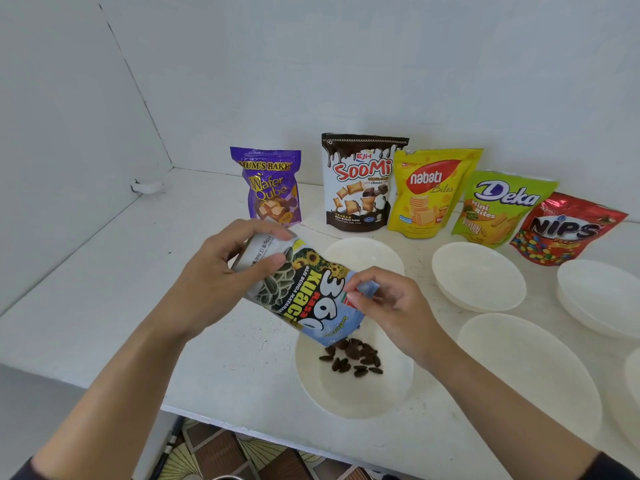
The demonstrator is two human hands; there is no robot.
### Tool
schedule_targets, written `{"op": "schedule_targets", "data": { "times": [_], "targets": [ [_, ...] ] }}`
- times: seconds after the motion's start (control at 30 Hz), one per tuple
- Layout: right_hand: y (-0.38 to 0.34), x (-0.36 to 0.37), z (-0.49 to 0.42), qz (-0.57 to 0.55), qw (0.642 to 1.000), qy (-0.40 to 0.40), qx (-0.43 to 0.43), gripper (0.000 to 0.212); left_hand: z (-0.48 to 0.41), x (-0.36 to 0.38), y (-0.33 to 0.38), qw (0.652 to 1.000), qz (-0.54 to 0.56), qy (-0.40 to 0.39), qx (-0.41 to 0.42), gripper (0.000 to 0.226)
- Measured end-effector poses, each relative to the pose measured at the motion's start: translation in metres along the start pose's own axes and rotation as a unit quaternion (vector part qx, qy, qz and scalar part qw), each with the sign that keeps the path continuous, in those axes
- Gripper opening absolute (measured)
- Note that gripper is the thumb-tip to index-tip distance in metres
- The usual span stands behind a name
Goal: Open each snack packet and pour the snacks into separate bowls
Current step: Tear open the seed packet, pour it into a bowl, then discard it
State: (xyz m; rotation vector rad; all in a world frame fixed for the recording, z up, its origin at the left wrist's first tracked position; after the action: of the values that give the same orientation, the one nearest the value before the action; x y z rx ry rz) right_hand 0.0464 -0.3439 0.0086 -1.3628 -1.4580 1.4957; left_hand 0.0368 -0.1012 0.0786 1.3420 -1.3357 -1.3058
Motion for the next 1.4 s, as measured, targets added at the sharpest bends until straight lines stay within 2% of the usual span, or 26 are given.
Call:
{"op": "schedule_targets", "data": {
  "times": [0.17,0.3,0.47,0.57,0.7,0.87,1.17,1.4],
  "targets": [
    [0.001,-0.003,0.000,0.023,1.000,0.007,-0.004,0.024,-0.001,0.002,0.000,1.000,-0.011,0.001,-0.012,0.022],
    [-0.015,-0.006,-0.004,0.023,0.998,0.030,-0.047,0.017,-0.006,0.000,0.023,0.999,-0.028,-0.003,0.026,0.025],
    [-0.027,-0.010,-0.009,-0.003,0.997,0.038,-0.069,0.019,-0.010,0.000,0.049,0.995,-0.063,-0.016,0.075,0.029],
    [-0.022,-0.013,-0.008,-0.001,0.997,0.037,-0.067,0.018,-0.009,0.007,0.050,0.991,-0.092,-0.028,0.095,0.026],
    [-0.005,-0.011,-0.002,0.018,0.999,0.017,-0.041,0.018,-0.008,0.014,0.035,0.991,-0.111,-0.031,0.073,0.026],
    [-0.001,-0.011,0.002,0.022,0.999,0.010,-0.027,0.023,-0.009,0.017,0.031,0.994,-0.100,-0.028,0.046,0.023],
    [-0.037,-0.019,-0.003,-0.002,0.994,0.041,-0.102,0.019,-0.015,0.010,0.073,0.988,-0.101,-0.032,0.109,0.022],
    [-0.029,-0.021,0.002,0.035,0.991,0.036,-0.123,0.018,-0.012,0.015,0.066,0.993,-0.066,-0.035,0.093,0.023]
  ]
}}
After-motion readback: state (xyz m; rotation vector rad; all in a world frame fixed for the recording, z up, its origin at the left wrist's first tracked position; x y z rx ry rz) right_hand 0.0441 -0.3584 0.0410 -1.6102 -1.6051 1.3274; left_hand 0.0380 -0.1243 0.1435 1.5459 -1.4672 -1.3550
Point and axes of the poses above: each hand's wrist, its own z-axis away from the middle knuckle, its own x-axis out of the palm, y = z × x, the point moved 4 cm from there along -z, towards the middle knuckle, and after that the axes turned 8 degrees about z, right-handed, at the moved point
